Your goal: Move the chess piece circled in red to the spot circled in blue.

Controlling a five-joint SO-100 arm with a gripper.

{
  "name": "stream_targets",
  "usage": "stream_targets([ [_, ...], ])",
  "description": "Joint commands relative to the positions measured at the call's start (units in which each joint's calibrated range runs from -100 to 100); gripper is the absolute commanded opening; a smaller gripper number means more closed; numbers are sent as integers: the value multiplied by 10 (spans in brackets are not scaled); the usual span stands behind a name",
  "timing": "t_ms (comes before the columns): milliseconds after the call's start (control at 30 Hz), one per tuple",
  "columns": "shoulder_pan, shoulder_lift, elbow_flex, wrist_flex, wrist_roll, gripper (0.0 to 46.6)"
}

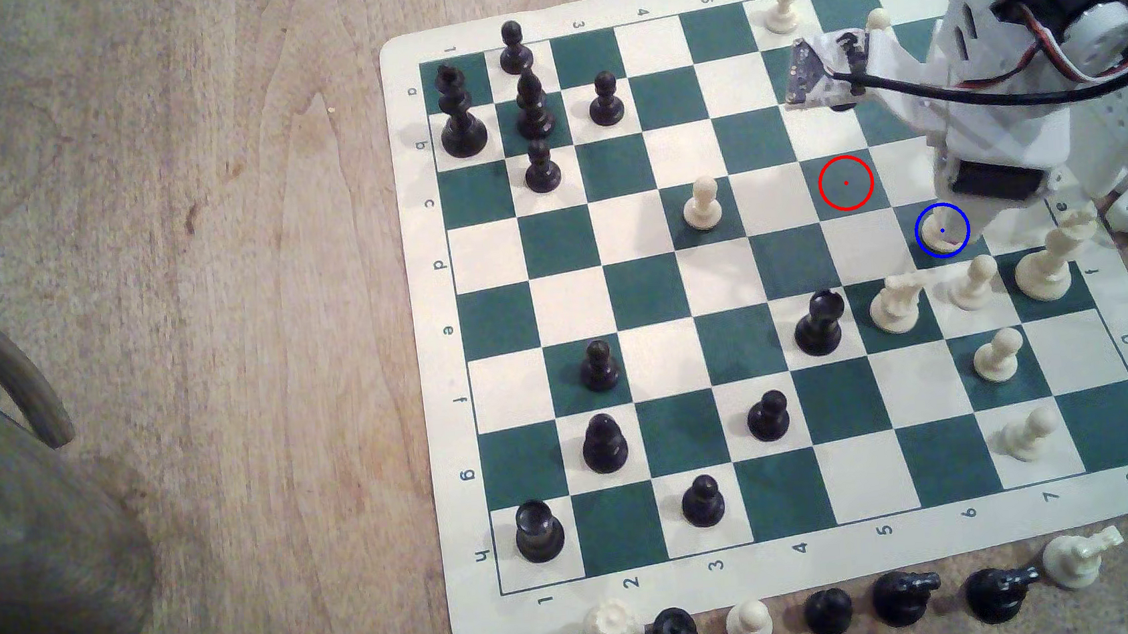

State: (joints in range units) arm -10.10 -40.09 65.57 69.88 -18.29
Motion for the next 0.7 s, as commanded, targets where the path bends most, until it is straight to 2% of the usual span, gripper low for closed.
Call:
stream_targets([
  [0, 8, -14, -1, -13, 1, 2],
  [67, 9, -16, -1, -15, 4, 8],
  [133, 17, -18, -1, -16, 10, 36],
  [200, 21, -17, 0, -16, 14, 86],
  [233, 23, -16, 2, -15, 19, 131],
  [367, 25, -19, 3, -13, 22, 207],
  [500, 26, -28, 3, -8, 23, 227],
  [667, 36, -41, 3, 12, 30, 226],
])
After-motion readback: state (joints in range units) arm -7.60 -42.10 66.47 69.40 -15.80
